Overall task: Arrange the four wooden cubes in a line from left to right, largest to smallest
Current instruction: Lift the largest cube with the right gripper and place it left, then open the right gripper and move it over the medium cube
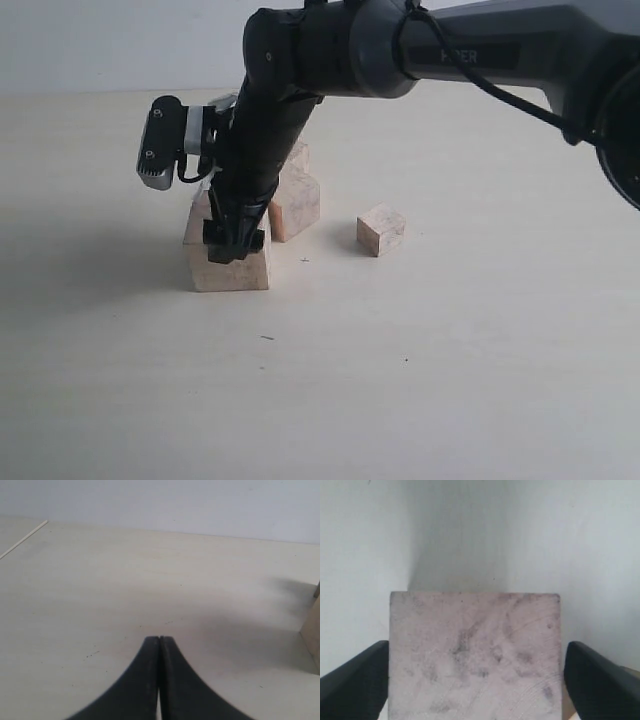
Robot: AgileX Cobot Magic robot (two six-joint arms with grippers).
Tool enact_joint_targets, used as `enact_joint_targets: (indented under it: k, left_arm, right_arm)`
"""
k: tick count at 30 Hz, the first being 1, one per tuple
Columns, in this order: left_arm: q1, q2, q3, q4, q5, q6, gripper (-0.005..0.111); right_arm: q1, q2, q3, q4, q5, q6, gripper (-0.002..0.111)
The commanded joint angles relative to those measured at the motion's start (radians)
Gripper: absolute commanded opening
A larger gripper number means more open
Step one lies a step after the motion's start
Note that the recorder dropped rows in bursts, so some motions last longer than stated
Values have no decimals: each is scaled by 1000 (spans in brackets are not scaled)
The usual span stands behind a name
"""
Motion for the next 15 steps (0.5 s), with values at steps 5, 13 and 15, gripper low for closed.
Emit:
enact_joint_targets:
  k: [5,13,15]
  left_arm:
    - [-1,-6,0,-2,-10,-1,0]
    - [-1,-6,0,-2,-10,-1,0]
    - [-1,-6,0,-2,-10,-1,0]
  right_arm:
    - [-4,-84,-5,18,-13,24,87]
    - [-4,-197,-5,-83,-11,178,86]
    - [-4,-211,-5,-198,-13,287,86]
